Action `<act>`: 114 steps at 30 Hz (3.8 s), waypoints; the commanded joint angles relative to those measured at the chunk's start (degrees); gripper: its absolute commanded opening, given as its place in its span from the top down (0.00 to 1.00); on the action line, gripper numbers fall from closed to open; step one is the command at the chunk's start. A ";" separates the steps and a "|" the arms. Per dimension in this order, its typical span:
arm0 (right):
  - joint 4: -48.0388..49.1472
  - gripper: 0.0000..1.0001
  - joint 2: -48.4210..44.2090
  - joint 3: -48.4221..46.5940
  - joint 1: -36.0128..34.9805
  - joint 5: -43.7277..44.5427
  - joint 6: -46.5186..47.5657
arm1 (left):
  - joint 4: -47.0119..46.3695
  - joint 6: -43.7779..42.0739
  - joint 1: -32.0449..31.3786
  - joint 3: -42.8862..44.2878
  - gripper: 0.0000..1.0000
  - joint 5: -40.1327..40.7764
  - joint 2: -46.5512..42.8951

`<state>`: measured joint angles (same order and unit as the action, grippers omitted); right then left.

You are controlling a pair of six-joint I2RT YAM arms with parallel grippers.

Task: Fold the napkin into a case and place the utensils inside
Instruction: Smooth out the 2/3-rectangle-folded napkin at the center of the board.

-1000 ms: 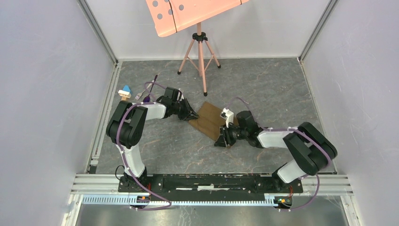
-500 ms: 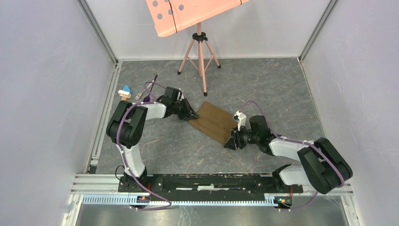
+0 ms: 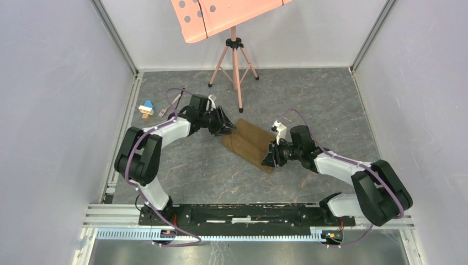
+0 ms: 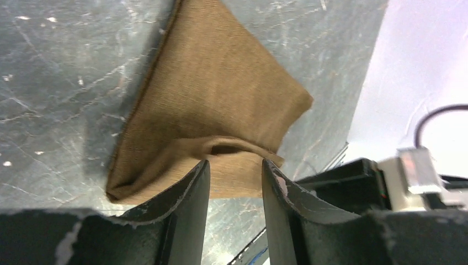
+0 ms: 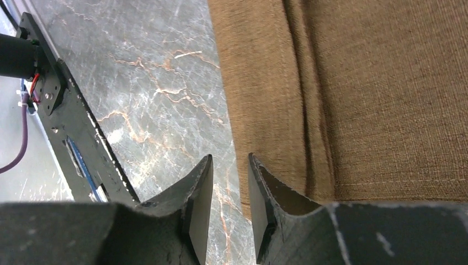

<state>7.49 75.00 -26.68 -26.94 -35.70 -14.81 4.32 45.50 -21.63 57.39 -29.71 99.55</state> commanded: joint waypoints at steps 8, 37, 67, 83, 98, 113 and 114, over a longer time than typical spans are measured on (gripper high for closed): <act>3.40 0.67 5.18 1.69 1.73 3.69 2.40 | -3.56 0.58 -0.03 -5.82 0.67 -2.23 -3.41; -1.68 0.62 3.32 -6.33 2.23 7.48 3.00 | -0.76 -2.60 2.91 -7.09 0.80 8.14 1.48; 16.69 0.74 -6.04 16.98 -14.01 14.27 -22.31 | -0.40 1.24 0.47 -24.70 0.58 5.98 -18.83; -2.12 0.65 -5.29 2.33 -11.67 18.28 -2.43 | -4.81 0.38 -0.50 -21.36 0.58 -0.74 -12.28; 9.53 0.75 -0.13 6.87 -16.17 22.33 -12.60 | -2.18 -3.54 -3.00 -8.39 0.60 4.73 1.42; 24.87 0.59 16.88 -11.34 -11.93 -2.05 -20.54 | -3.87 2.23 -7.18 -25.94 0.72 -3.35 -20.23; 27.68 0.60 18.93 -12.40 -11.87 -3.65 -22.57 | -4.11 3.01 -8.36 -26.76 0.75 -2.93 -20.75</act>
<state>22.04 87.33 -34.39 -38.94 -28.12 -29.50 3.90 44.60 -26.68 33.54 -29.12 81.23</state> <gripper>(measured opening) 0.421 0.301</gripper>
